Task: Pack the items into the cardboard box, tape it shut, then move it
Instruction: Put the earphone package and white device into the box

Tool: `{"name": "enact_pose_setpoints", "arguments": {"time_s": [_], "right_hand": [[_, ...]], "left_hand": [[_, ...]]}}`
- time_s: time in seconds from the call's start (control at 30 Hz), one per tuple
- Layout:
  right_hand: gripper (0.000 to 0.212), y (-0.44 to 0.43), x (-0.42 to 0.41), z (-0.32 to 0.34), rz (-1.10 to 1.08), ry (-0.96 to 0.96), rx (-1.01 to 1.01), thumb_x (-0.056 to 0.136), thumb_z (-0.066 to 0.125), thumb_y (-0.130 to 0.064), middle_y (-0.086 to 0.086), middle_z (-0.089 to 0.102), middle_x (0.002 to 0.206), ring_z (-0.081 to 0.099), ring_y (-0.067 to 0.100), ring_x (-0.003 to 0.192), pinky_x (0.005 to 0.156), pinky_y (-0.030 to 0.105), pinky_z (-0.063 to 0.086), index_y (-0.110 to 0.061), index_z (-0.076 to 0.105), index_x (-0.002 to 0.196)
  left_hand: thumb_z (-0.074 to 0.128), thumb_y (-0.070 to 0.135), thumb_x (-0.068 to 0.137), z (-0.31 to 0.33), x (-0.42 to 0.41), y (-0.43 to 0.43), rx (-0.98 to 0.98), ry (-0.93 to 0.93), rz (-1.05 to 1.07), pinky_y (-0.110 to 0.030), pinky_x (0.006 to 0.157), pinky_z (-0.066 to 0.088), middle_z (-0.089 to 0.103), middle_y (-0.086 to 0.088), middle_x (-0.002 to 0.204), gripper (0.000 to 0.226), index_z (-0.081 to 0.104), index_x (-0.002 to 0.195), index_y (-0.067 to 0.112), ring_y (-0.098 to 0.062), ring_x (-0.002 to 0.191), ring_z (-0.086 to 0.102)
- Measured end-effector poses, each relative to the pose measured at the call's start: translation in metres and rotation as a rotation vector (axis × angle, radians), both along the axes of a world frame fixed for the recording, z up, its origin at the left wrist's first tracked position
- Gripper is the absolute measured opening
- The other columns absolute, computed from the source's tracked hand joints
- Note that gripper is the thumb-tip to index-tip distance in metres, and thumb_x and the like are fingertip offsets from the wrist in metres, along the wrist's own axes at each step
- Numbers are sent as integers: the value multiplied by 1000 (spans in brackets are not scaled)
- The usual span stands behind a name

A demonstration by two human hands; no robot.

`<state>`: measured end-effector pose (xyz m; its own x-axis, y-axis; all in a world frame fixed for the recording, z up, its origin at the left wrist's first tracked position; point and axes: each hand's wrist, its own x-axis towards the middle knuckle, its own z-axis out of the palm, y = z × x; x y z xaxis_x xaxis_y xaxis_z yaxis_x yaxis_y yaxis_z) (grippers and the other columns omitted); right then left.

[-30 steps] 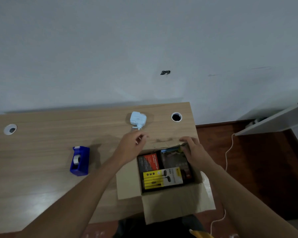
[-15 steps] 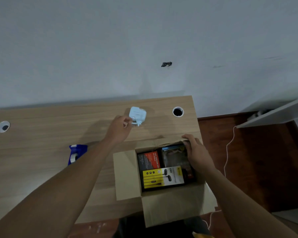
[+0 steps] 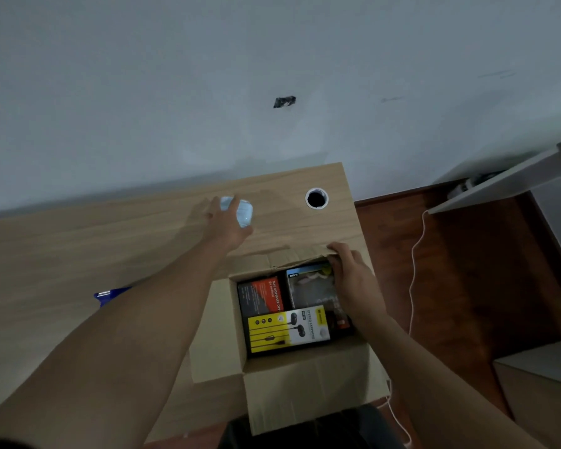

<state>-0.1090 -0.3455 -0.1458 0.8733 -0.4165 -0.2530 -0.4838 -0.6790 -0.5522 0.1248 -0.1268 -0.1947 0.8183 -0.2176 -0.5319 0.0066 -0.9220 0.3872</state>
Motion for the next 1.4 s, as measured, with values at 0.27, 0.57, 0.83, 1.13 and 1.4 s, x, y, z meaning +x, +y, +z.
{"name": "enact_pose_setpoints", "arguments": {"time_s": [0.27,0.57,0.83,1.13,1.4], "right_hand": [[30,3,-3,-2,-13,8,-14,114,35,-45,5,59,131,69,35,95,75,54,58,-38,47,141],[31,8,-4,1,-35,19,-16,115,32,-47,7,57,132,68,34,97,78,57,60,-37,46,140],[29,19,9,0,-112,55,-24,115,30,-48,9,55,135,65,37,104,83,52,57,-37,45,139],[34,31,33,-2,-61,83,48,117,33,-41,18,53,130,62,40,96,80,49,54,-31,45,147],[52,19,24,8,18,93,144,115,41,-40,17,50,142,62,37,108,89,42,47,-34,30,165]], "left_hand": [[87,14,86,-15,-16,-4,-260,-24,326,-31,67,42,62,-16,130,72,47,145,22,-29,99,61],[93,20,80,16,-22,16,-404,-70,361,-14,41,45,51,-10,130,75,48,139,27,-14,83,60],[91,27,83,103,-41,35,-719,-158,282,-41,70,68,63,0,127,68,46,134,38,-19,99,74],[84,35,90,140,-100,63,-706,32,169,-45,76,70,61,-2,133,66,41,136,53,-24,101,78],[77,43,96,130,-139,76,-712,208,120,-45,89,67,67,4,134,55,49,141,57,-19,106,79]]}}
